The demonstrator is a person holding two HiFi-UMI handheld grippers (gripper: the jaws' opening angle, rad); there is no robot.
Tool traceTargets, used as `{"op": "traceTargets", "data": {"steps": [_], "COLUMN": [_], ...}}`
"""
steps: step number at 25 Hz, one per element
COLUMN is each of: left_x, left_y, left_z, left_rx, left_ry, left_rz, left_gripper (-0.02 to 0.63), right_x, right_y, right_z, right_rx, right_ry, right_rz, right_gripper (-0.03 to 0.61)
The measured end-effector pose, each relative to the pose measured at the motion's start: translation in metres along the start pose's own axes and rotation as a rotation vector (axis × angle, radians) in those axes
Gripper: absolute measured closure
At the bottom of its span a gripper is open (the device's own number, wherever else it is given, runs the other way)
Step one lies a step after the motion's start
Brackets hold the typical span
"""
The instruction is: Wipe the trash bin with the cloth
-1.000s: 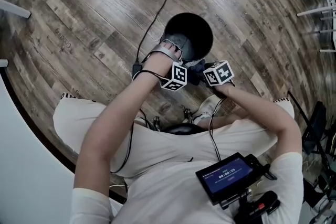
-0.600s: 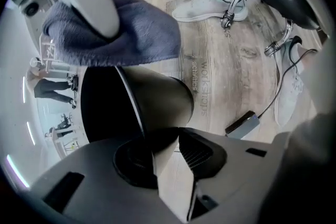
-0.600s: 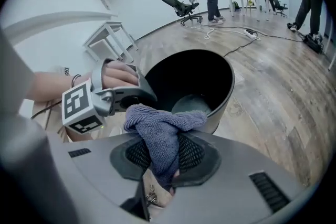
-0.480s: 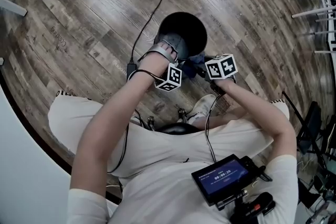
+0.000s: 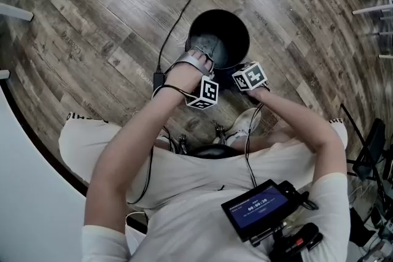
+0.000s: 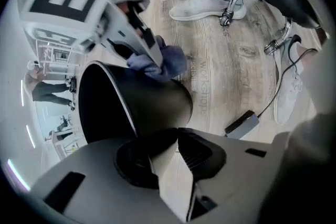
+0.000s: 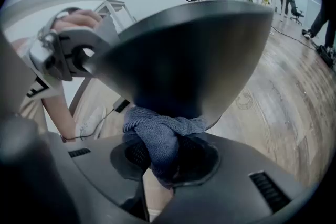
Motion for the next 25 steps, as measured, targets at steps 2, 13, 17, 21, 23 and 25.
{"op": "traceTargets", "data": {"steps": [2, 13, 17, 21, 23, 25], "left_x": [0.000, 0.000, 0.002, 0.002, 0.002, 0.003], "left_y": [0.002, 0.004, 0.003, 0.004, 0.000, -0.002], "left_z": [-0.001, 0.002, 0.002, 0.004, 0.002, 0.001], "left_rx": [-0.001, -0.001, 0.005, 0.005, 0.006, 0.007], "left_ry": [-0.001, -0.010, -0.014, -0.015, -0.015, -0.014], "left_rz": [0.001, 0.003, -0.010, -0.005, -0.003, -0.009], "left_gripper": [0.495, 0.494, 0.494, 0.494, 0.494, 0.494], "right_x": [0.025, 0.082, 0.097, 0.047, 0.015, -0.017], "right_y": [-0.012, -0.016, -0.024, -0.011, 0.005, 0.018], "right_z": [-0.008, -0.023, -0.041, -0.039, -0.039, -0.027], "right_rx": [-0.033, 0.023, 0.044, 0.016, 0.013, 0.000], "right_ry": [0.015, 0.083, 0.071, -0.006, -0.018, -0.046], "right_rz": [-0.031, -0.081, -0.085, -0.087, -0.062, -0.045], "right_gripper": [0.482, 0.482, 0.482, 0.482, 0.482, 0.480]}}
Point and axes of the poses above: the fingertips, and each gripper's own axes: x forward along the fingers, y to its left, z out of its top, the point moved 1 cm from there along -x, backward along the fingers, and after that the axes turned 5 degrees about -z, right-handed, at the moved point
